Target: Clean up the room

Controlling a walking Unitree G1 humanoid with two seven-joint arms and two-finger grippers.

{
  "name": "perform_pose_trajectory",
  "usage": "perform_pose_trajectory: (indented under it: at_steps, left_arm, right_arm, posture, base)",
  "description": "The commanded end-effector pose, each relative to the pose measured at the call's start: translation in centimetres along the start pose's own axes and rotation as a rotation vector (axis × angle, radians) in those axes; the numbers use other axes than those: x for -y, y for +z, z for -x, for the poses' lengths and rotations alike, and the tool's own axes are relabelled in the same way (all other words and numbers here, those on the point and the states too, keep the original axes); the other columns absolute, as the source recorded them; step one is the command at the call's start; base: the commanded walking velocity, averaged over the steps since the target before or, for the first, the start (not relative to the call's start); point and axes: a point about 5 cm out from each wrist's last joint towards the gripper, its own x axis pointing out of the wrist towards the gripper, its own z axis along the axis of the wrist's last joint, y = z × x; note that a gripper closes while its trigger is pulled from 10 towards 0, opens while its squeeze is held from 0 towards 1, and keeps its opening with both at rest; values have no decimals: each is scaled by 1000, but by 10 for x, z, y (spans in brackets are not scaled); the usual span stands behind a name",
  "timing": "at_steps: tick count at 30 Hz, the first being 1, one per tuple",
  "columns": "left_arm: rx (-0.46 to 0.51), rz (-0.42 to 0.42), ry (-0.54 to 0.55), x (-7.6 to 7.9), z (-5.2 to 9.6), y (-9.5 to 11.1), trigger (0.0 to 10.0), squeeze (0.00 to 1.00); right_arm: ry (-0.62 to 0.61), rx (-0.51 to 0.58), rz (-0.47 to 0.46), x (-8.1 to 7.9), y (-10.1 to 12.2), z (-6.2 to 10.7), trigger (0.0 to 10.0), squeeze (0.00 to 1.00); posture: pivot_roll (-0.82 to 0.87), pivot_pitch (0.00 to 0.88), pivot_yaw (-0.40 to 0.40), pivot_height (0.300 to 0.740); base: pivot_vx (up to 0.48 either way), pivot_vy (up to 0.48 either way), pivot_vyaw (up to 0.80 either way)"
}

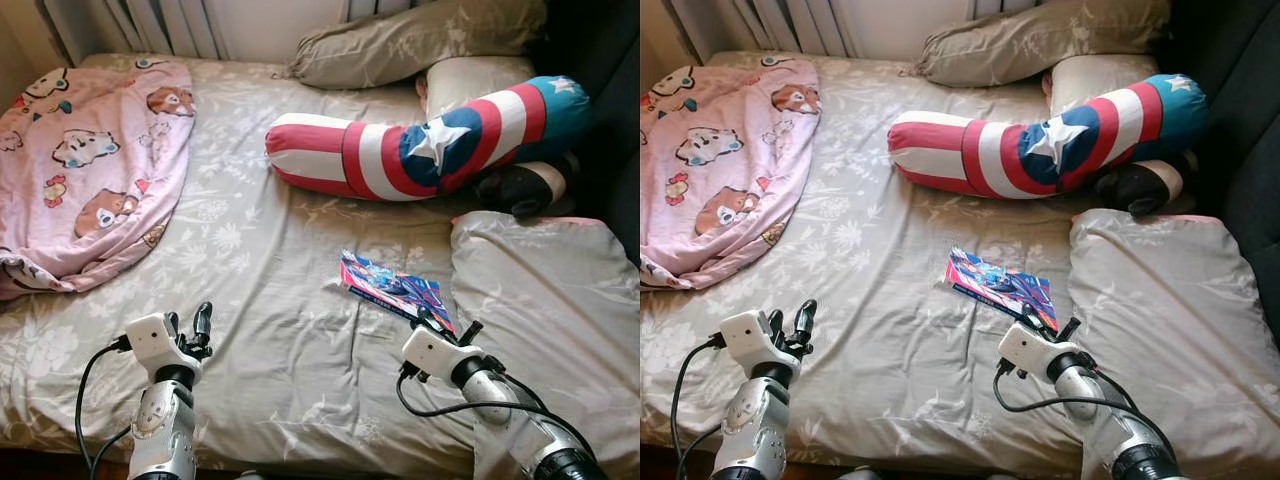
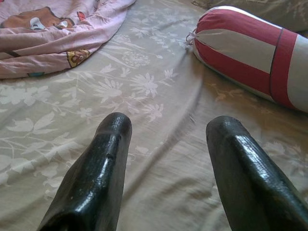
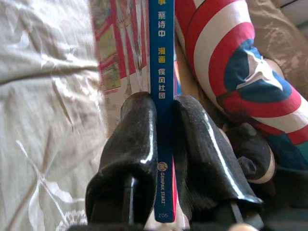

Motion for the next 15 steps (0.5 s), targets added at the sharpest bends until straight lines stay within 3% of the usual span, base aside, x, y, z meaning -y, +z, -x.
perform_pose_trajectory:
  at_steps: [1,10,15]
  left_arm:
    - [-17,4,-11,2,1,-3,10000,0]
    - [-11,7,-14,2,0,-1,10000,0]
    - [-11,7,-10,2,0,-1,10000,0]
  right_arm:
    - [-39,-7,19,9,0,-3,10000,0]
    - [-60,-10,-10,8,3,-6,10000,0]
    - [-49,0,-54,4,7,-7,10000,0]
  posture:
    - [28,144,-39,740]
    - [36,164,-41,686]
    - [38,171,-41,686]
  base:
    - [0,0,0]
    - [0,0,0]
    - [0,0,0]
